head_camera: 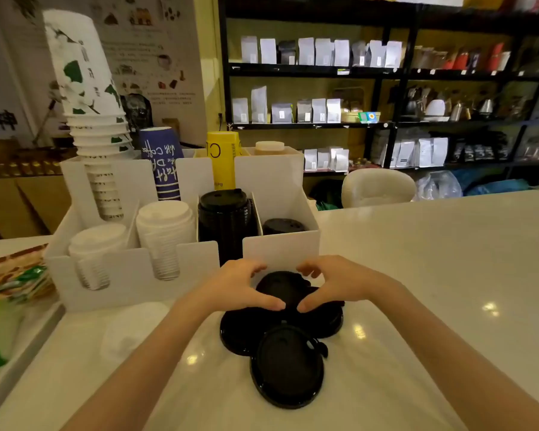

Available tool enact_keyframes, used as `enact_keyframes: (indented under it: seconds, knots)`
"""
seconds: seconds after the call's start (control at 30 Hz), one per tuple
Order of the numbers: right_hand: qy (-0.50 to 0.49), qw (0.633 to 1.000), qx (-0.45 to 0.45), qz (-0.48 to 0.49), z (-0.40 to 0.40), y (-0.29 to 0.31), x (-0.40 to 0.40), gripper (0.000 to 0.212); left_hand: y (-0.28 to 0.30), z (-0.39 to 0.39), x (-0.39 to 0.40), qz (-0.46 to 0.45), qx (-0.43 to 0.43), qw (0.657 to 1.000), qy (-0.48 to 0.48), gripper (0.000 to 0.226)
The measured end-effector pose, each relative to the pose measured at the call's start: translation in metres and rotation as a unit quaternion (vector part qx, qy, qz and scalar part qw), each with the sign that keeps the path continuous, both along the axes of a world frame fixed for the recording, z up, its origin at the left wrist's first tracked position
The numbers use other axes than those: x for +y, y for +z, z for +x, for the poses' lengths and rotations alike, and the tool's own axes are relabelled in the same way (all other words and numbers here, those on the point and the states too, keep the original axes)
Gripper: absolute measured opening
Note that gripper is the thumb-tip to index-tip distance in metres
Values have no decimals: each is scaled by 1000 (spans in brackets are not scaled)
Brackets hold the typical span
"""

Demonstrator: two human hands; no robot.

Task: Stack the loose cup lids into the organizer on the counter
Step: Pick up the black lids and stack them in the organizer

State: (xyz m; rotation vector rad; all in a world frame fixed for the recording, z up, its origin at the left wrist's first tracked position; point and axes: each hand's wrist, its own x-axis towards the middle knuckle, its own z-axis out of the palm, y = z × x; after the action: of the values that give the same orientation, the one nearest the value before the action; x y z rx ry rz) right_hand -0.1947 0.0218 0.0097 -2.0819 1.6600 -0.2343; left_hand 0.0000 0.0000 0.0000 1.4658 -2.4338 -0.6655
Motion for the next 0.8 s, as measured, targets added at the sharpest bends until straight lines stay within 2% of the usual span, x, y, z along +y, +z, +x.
enact_keyframes:
  seconds: [0.13, 0.37, 0.53, 0.63, 0.8]
  knots:
    - [3, 1000, -5, -4, 4, -4, -2, 70, -6, -4, -1, -15, -8, 1000, -19, 68]
    - [14, 997, -65, -34, -1, 14, -2, 62, 13, -4, 5, -58, 67, 996, -22, 58]
    - [33, 990, -106, -86, 1, 54, 2, 64, 46, 10, 10, -124, 133, 983, 15, 65]
    - [45, 982, -130, -126, 7, 76, 2, 58, 63, 17, 10, -173, 163, 971, 30, 64]
    - [25, 957, -192, -215, 22, 90, -13, 62, 86, 28, -2, -232, 237, 942, 54, 60]
